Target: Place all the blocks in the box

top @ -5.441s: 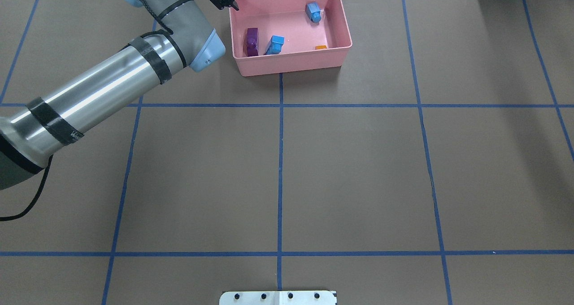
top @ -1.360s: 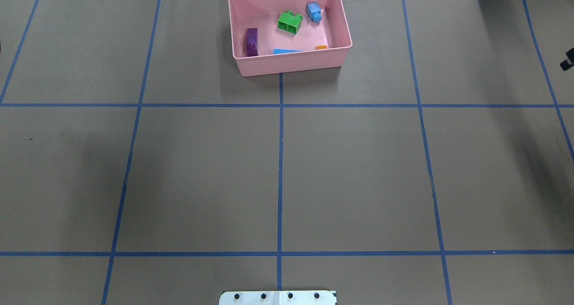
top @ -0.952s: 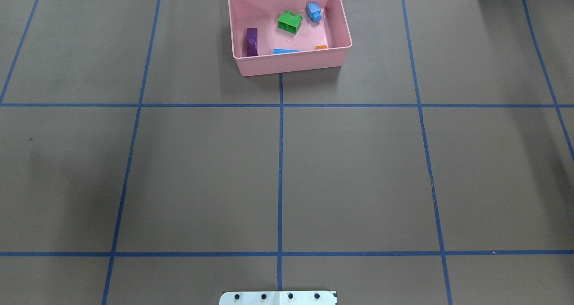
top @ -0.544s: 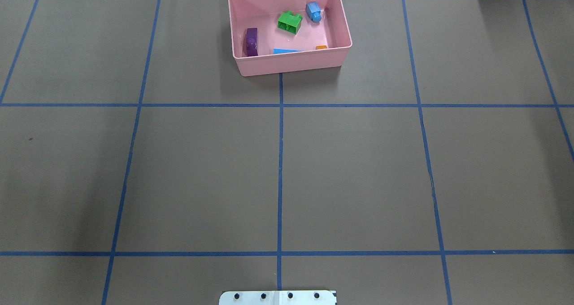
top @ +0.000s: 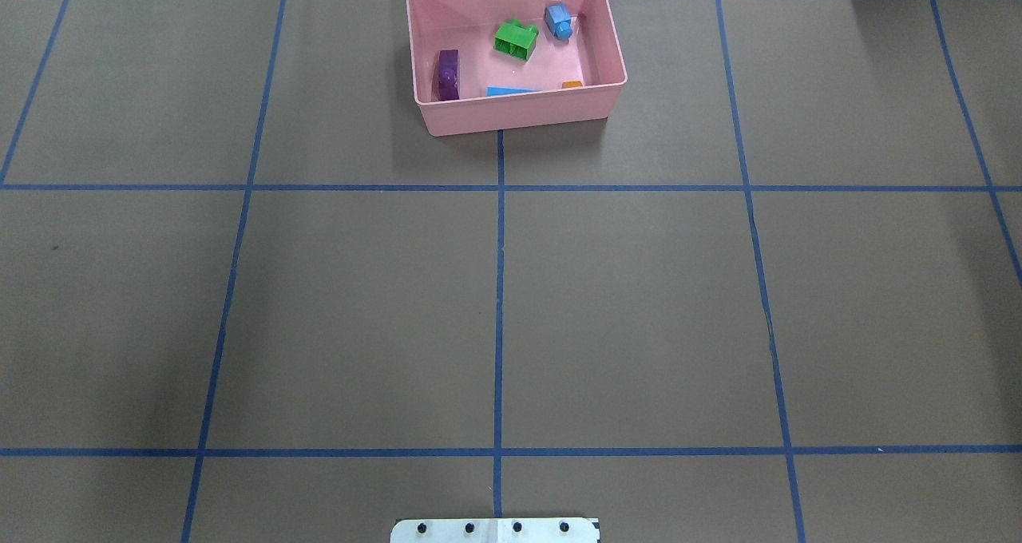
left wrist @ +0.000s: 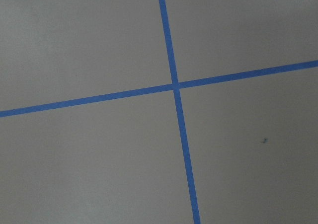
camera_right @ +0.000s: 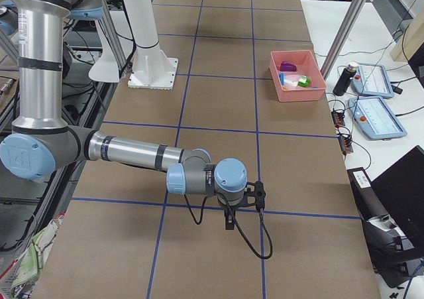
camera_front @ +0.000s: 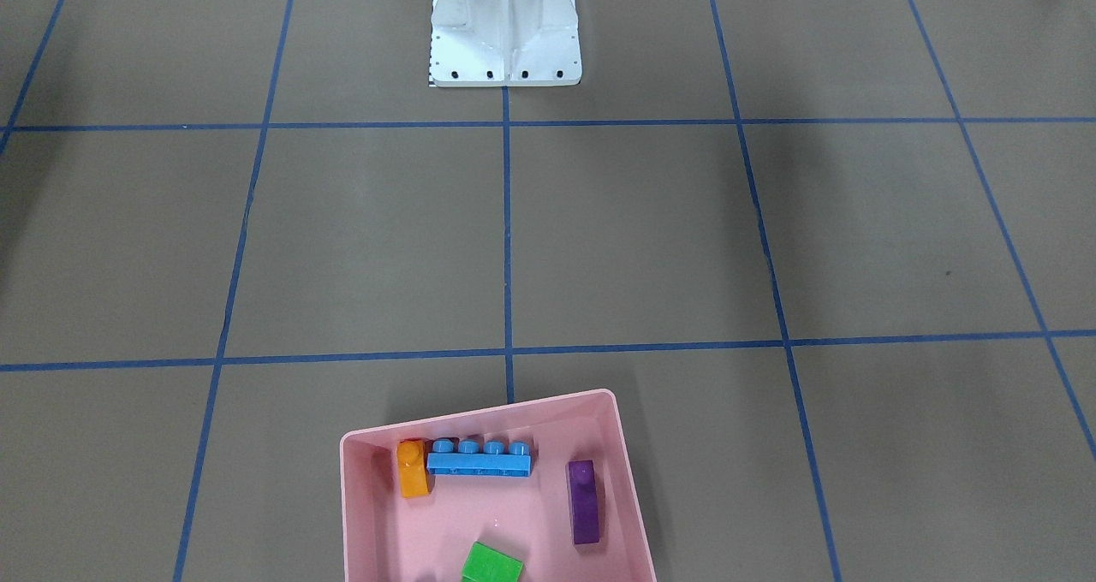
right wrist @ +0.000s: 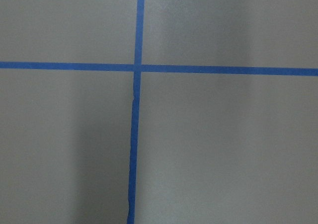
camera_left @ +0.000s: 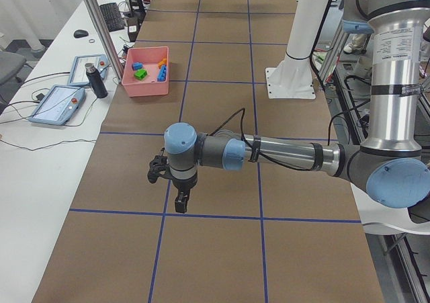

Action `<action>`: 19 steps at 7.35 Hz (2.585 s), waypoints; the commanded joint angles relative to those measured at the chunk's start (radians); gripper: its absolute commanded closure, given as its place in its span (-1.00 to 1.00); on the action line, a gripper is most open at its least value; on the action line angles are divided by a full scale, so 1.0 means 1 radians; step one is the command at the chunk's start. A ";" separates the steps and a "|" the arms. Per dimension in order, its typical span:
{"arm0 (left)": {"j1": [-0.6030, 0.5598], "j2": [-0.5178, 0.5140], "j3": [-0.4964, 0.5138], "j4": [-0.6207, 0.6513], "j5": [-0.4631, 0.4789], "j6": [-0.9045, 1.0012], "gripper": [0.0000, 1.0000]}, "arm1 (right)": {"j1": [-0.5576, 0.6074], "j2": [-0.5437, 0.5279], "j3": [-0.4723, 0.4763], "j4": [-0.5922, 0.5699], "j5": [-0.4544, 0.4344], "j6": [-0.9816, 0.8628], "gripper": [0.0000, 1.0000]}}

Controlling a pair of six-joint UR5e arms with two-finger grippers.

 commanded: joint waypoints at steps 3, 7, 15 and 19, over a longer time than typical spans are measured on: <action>0.000 -0.001 0.001 0.003 0.003 -0.003 -1.00 | -0.038 0.004 0.204 -0.321 -0.038 -0.001 -1.00; 0.002 -0.013 0.000 0.003 0.003 -0.003 -1.00 | -0.026 -0.018 0.262 -0.350 -0.034 -0.067 -1.00; -0.003 -0.024 -0.002 0.002 0.005 -0.005 -1.00 | -0.009 -0.010 0.201 -0.172 -0.003 -0.057 -1.00; -0.004 -0.008 0.007 0.002 -0.004 -0.003 -1.00 | 0.002 -0.018 0.201 -0.172 -0.005 -0.055 -1.00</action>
